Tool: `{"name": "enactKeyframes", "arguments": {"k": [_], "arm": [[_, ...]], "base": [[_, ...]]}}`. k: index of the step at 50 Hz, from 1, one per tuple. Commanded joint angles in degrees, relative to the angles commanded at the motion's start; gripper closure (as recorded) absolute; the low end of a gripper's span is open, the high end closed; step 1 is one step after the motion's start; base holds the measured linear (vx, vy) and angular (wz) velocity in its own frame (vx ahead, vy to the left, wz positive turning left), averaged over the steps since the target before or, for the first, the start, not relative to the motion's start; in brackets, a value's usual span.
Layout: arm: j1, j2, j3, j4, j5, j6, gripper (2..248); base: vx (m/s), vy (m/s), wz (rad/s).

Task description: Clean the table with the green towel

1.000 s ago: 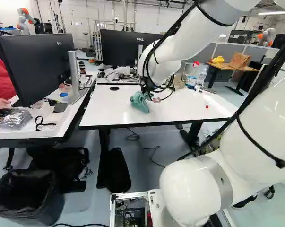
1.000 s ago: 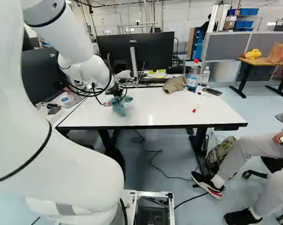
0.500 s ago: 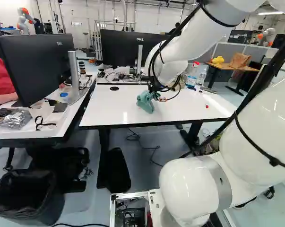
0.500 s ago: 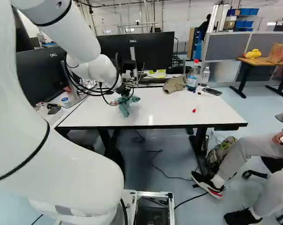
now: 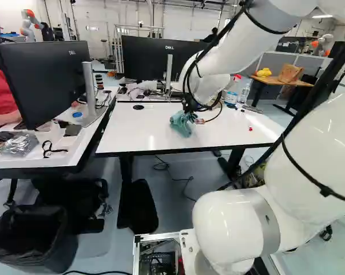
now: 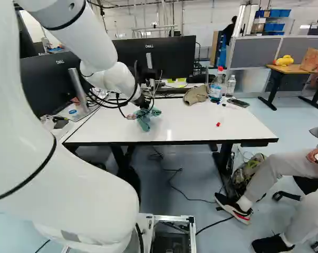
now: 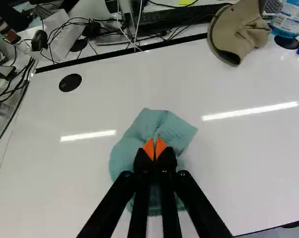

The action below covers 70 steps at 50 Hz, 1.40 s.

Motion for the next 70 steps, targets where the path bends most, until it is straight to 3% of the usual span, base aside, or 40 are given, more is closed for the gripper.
{"name": "enactKeyframes", "arguments": {"k": [53, 70], "arm": [[0.0, -9.81, -1.57, 0.0, 0.0, 0.0, 225], [0.0, -9.81, -1.57, 0.0, -0.08, 0.0, 225]], "base": [[0.0, 0.0, 0.0], [0.0, 0.0, 0.0]]}}
